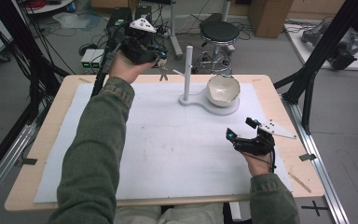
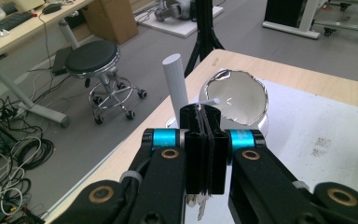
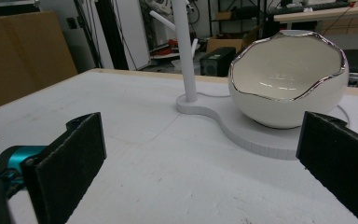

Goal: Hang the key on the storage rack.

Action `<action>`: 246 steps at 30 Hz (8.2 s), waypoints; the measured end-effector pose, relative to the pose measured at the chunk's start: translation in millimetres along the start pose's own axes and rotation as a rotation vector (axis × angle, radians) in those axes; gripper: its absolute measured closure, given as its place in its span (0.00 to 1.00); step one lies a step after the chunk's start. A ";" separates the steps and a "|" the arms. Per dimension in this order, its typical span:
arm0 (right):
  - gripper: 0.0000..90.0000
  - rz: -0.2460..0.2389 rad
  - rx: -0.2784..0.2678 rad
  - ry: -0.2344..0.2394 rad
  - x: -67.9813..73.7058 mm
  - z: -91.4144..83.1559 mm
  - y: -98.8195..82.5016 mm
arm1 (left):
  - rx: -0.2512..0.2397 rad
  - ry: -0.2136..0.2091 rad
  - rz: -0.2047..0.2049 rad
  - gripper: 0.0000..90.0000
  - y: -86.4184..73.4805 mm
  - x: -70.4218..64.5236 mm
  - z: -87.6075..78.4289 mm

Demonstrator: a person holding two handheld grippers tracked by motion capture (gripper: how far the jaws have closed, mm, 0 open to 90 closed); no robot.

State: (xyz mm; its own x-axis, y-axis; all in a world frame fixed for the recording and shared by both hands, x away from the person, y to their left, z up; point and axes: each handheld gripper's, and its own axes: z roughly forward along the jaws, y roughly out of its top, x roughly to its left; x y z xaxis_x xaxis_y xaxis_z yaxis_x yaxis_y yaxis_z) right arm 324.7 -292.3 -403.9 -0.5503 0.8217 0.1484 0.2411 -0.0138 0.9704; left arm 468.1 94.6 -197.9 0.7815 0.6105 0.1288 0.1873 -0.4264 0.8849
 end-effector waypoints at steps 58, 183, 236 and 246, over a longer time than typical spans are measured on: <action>0.01 -0.014 0.007 -0.079 -8.7 -17.8 -4.4 | 0.033 -0.001 0.004 0.98 23.2 -24.6 100.1; 0.00 -0.018 -0.004 -0.134 -6.5 -23.0 -3.8 | -0.116 0.132 -0.219 0.02 -127.0 2.7 -17.9; 0.00 -0.001 0.003 -0.152 -7.6 -24.8 -4.7 | -0.202 0.418 -0.280 0.02 -243.7 -21.2 -119.0; 0.00 0.009 -0.001 -0.163 -10.2 -26.5 -4.9 | -0.276 0.545 -0.312 0.02 -268.0 -27.1 -138.9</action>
State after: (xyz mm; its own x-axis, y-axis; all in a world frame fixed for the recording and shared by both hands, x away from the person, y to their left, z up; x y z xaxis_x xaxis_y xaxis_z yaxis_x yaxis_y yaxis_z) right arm 308.0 -315.8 -405.2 -0.4112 0.9030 0.1244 0.2451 -0.0220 0.9693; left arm 314.0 285.1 -376.3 0.2913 0.9566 -0.0084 0.1400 -0.0339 0.9896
